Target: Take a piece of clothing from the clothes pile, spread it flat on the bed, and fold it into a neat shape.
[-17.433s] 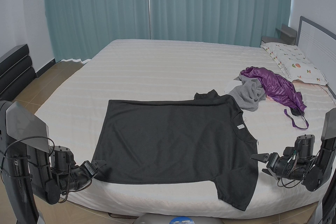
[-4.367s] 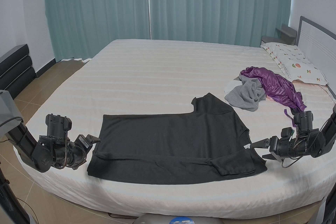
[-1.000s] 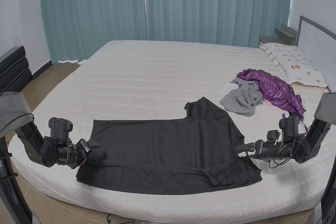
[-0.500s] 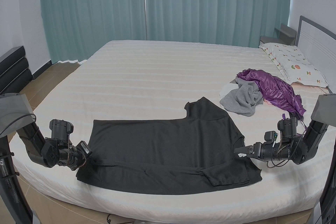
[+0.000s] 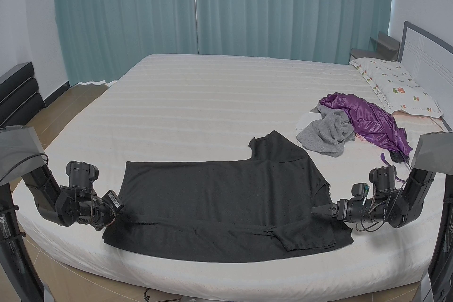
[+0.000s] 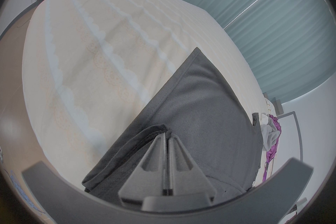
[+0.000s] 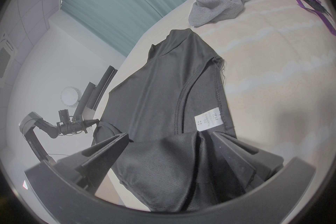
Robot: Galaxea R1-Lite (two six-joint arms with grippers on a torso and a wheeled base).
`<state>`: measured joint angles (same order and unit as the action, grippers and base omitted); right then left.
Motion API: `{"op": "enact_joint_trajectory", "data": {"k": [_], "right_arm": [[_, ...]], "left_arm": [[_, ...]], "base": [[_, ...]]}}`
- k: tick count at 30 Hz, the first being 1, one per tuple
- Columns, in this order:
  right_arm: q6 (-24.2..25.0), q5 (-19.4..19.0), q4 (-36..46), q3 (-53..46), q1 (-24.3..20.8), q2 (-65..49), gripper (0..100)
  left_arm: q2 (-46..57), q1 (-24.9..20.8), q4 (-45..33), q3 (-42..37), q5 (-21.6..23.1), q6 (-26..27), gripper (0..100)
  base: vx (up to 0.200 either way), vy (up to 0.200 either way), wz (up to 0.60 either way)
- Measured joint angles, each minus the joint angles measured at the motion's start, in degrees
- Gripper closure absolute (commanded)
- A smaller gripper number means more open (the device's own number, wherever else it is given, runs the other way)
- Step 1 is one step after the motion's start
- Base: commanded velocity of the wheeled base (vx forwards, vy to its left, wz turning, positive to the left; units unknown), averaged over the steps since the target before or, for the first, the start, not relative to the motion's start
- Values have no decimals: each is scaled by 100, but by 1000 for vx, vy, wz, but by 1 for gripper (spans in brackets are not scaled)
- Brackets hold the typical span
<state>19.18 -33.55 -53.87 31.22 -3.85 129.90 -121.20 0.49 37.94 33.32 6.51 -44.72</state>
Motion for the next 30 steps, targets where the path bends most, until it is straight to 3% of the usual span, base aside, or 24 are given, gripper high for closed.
{"op": "enact_joint_trajectory", "data": {"k": [2,3,22,30], "right_arm": [[-62,24,-5,-5,-22,52,0],[-71,29,-10,-5,-26,72,100],[-49,-59,-60,-357,90,-256,100],[-40,-219,-65,-805,221,-835,100]], "left_arm": [[2,2,0,0,0,-1,100],[2,4,0,0,-2,-4,100],[196,59,-37,-22,-16,-4,100],[583,138,-483,-22,-13,11,100]], "base": [[0,0,0],[0,0,0],[0,0,0],[0,0,0]]}}
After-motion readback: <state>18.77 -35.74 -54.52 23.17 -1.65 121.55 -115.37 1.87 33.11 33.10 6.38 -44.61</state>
